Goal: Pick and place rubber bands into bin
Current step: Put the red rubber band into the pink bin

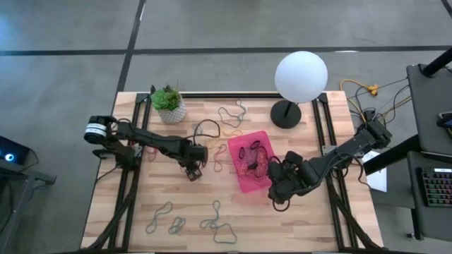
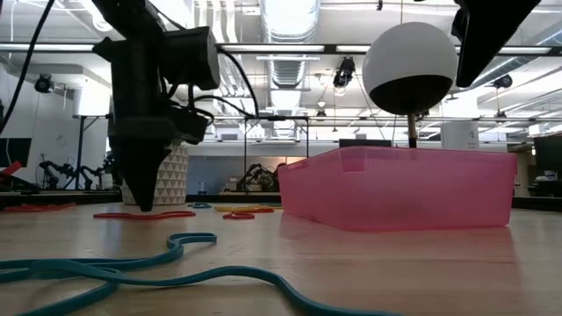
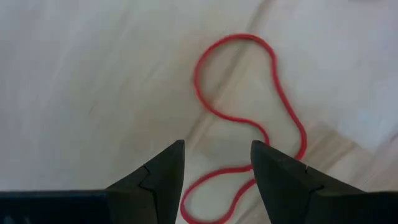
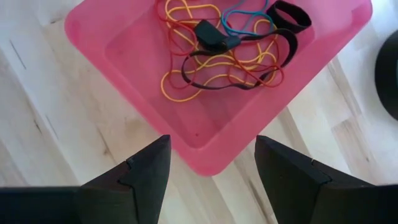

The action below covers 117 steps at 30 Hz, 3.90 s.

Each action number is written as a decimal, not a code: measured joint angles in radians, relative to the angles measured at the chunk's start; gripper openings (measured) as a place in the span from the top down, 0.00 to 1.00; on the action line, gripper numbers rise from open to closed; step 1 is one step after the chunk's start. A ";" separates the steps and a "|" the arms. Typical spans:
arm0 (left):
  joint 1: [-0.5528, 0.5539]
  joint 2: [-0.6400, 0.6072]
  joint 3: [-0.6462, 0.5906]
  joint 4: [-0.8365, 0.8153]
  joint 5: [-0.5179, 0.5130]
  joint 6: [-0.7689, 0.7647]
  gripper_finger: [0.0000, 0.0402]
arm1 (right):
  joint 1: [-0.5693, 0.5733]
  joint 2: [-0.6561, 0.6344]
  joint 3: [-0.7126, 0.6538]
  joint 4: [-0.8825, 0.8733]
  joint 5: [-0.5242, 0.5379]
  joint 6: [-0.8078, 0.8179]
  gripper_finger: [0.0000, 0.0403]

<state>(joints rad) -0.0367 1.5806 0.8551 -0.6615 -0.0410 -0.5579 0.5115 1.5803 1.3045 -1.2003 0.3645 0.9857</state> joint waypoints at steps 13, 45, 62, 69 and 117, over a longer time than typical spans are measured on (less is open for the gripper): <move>-0.108 -0.002 -0.072 0.029 -0.002 0.196 0.58 | -0.013 0.000 -0.002 0.002 0.000 -0.050 0.46; -0.131 0.002 -0.066 0.213 0.237 0.146 0.72 | -0.074 0.000 -0.007 0.003 0.005 -0.186 0.46; -0.135 0.007 -0.063 0.214 -0.081 0.146 0.73 | -0.073 0.000 -0.034 0.004 0.005 -0.177 0.46; -0.137 0.034 -0.066 0.243 -0.078 0.174 0.91 | -0.073 0.000 -0.052 0.006 0.004 -0.173 0.46; 0.039 0.302 0.637 0.293 0.294 0.304 0.64 | 0.186 -0.055 -0.103 -0.051 -0.033 0.238 0.46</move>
<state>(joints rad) 0.0021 1.8828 1.4924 -0.3685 0.2533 -0.2539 0.6971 1.5249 1.2011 -1.2518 0.3314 1.2236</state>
